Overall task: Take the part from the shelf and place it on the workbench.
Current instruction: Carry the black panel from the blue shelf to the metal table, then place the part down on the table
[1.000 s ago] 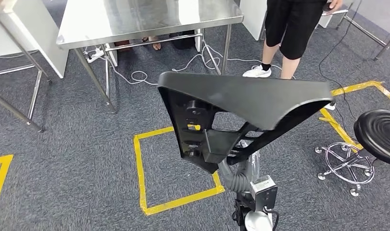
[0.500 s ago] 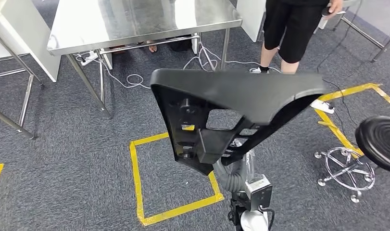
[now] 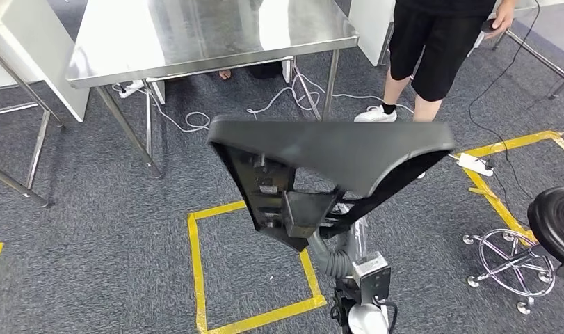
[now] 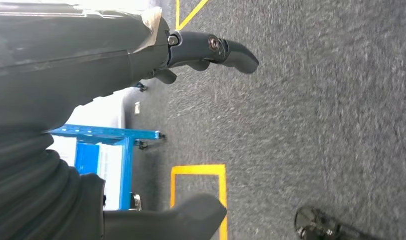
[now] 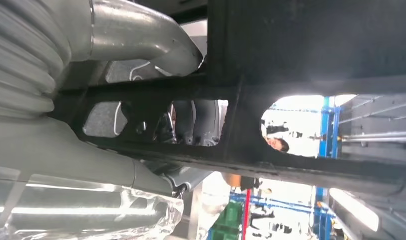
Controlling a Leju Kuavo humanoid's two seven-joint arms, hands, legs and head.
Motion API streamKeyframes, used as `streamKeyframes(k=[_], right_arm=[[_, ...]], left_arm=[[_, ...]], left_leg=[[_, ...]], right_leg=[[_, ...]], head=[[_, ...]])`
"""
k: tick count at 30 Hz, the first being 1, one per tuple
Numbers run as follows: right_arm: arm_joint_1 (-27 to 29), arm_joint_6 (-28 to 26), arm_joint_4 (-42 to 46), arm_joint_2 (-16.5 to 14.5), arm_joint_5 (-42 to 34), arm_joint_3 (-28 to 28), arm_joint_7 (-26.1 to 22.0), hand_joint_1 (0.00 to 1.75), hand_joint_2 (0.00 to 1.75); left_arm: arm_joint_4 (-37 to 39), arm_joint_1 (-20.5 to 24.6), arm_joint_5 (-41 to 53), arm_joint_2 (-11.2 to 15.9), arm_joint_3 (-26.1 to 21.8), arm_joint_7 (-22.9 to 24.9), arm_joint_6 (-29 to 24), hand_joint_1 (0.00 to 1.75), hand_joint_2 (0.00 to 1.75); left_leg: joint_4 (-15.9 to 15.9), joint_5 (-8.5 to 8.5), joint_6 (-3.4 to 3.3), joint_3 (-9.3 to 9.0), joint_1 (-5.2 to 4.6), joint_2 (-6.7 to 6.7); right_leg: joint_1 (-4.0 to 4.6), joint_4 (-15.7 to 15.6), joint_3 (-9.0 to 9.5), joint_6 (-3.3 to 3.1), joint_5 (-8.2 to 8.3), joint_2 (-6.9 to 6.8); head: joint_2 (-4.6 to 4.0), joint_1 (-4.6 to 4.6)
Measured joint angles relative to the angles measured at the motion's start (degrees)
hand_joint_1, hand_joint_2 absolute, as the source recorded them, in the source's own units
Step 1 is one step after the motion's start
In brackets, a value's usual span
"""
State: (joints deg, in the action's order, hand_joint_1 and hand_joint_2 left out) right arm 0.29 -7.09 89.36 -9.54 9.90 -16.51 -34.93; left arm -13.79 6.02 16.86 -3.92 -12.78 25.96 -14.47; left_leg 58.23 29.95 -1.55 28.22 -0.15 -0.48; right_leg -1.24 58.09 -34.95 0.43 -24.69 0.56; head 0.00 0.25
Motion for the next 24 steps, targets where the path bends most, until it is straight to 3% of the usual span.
streamKeyframes(k=[2, 5, 6, 7, 10, 12, 14, 16, 18, 20, 21, 22, 23, 24], right_arm=[[-0.4, 0.0, -0.1, -0.2, 0.0, -0.1, 0.0, 1.75, 1.75], [-0.8, 0.0, -0.4, -0.4, 0.0, -0.3, 0.0, 1.75, 1.75], [-0.8, 0.0, -0.6, -0.4, 0.0, -0.3, 0.0, 1.75, 1.75], [-0.8, 0.0, -0.7, -0.4, 0.0, -0.3, 0.1, 1.75, 1.75], [-0.9, 0.0, -0.9, -0.5, 0.0, -0.3, 0.1, 1.75, 1.75], [-1.0, 0.0, -1.0, -0.6, 0.0, -0.4, 0.1, 1.75, 1.75], [-1.2, 0.1, -1.1, -0.6, 0.1, -0.4, 0.1, 1.75, 1.75], [-1.3, 0.2, -1.1, -0.7, 0.1, -0.4, 0.1, 1.75, 1.75], [-1.6, 0.2, -1.2, -0.7, 0.1, -0.4, 0.1, 1.75, 1.75], [-1.7, 0.2, -1.2, -0.6, 0.1, -0.4, 0.1, 1.75, 1.75], [-1.6, 0.2, -1.2, -0.5, 0.1, -0.4, 0.1, 1.75, 1.75], [-1.6, 0.2, -1.3, -0.5, 0.1, -0.4, 0.1, 1.75, 1.75], [-1.5, 0.2, -1.3, -0.4, 0.1, -0.4, 0.1, 1.75, 1.75], [-1.6, 0.2, -1.3, -0.4, 0.2, -0.4, 0.1, 1.75, 1.75]], left_arm=[[0.0, 0.0, 0.0, 0.0, 0.0, 0.0, 0.0, 0.00, 1.75], [0.0, -0.1, -0.1, 0.0, -0.2, -0.1, -0.1, 0.00, 1.75], [0.0, -0.2, -0.1, 0.0, -0.3, -0.1, -0.1, 0.00, 1.75], [0.0, -0.3, -0.1, 0.1, -0.4, -0.1, -0.1, 0.00, 1.75], [0.0, -0.4, 0.0, 0.1, -0.7, -0.1, -0.2, 0.00, 1.75], [0.0, -0.4, 0.0, 0.1, -0.8, -0.2, -0.2, 0.00, 1.75], [0.0, -0.3, 0.1, 0.1, -0.9, -0.2, -0.2, 0.00, 1.75], [0.0, -0.2, 0.2, 0.1, -1.0, -0.2, -0.3, 0.00, 1.75], [0.0, -0.2, 0.3, 0.1, -1.0, -0.2, -0.3, 0.00, 1.75], [0.0, -0.2, 0.3, 0.1, -1.0, -0.2, -0.3, 0.00, 1.75], [0.0, -0.2, 0.3, 0.1, -1.1, -0.2, -0.3, 0.00, 1.75], [0.0, -0.2, 0.3, 0.1, -1.1, -0.2, -0.3, 0.00, 1.75], [0.0, -0.3, 0.3, 0.1, -1.1, -0.2, -0.3, 0.00, 1.75], [0.0, -0.3, 0.3, 0.1, -1.1, -0.2, -0.3, 0.00, 1.75]], left_leg=[[5.1, -0.12, 0.60, 3.00, 0.29, 0.12], [14.4, 3.55, 1.69, 10.36, 0.89, 0.24], [15.3, 4.34, 1.90, 11.89, 1.07, 0.26], [14.4, 3.82, 2.02, 12.50, 1.24, 0.29], [4.5, -3.31, 1.82, 10.07, 1.35, 0.67], [0.7, -5.22, 1.14, 8.76, 1.03, 1.08], [0.4, -4.72, 0.07, 8.07, 0.71, 1.03], [0.0, -4.52, -0.96, 6.67, 0.64, 0.83], [-0.2, -3.97, -1.78, 5.47, 0.60, 0.75], [-0.2, -3.24, -2.27, 4.78, 0.42, 0.56], [-0.2, -2.82, -2.37, 4.35, 0.30, 0.43], [-0.2, -2.40, -2.42, 3.81, 0.12, 0.24], [-0.2, -1.94, -2.43, 3.15, -0.08, -0.02], [-0.2, -1.46, -2.41, 2.46, -0.28, -0.35]], right_leg=[[-0.37, -0.4, 1.33, -0.74, -0.56, 0.00], [-0.43, -0.7, 2.78, -1.34, -1.90, 0.00], [-0.44, -0.7, 3.27, -1.29, -2.36, 0.06], [-0.45, -0.7, 3.86, -1.17, -2.85, 0.11], [-0.42, -0.7, 5.85, -0.48, -4.46, 0.16], [-0.19, -0.9, 6.54, 0.26, -5.32, 0.17], [0.14, -0.5, 7.11, 1.19, -5.52, 0.16], [0.32, 2.1, 6.50, 1.78, -5.61, 0.04], [0.33, 8.3, 2.76, 1.62, -6.84, -0.09], [0.38, 15.3, -2.40, 1.29, -9.51, -0.11], [0.46, 17.0, -4.33, 1.19, -10.69, -0.11], [0.59, 17.0, -5.37, 1.20, -11.09, -0.12], [0.75, 15.0, -5.47, 1.34, -10.36, -0.10], [1.00, 11.7, -4.85, 1.53, -8.42, 0.04]], head=[[0.00, -0.19], [0.00, -0.43], [0.00, -0.46], [0.00, -0.46], [0.00, -0.45], [0.00, -0.48], [0.00, -0.54], [0.00, -0.48], [0.00, -0.38], [0.00, -0.31], [0.00, -0.30], [0.00, -0.26], [0.00, -0.26], [0.00, -0.24]])
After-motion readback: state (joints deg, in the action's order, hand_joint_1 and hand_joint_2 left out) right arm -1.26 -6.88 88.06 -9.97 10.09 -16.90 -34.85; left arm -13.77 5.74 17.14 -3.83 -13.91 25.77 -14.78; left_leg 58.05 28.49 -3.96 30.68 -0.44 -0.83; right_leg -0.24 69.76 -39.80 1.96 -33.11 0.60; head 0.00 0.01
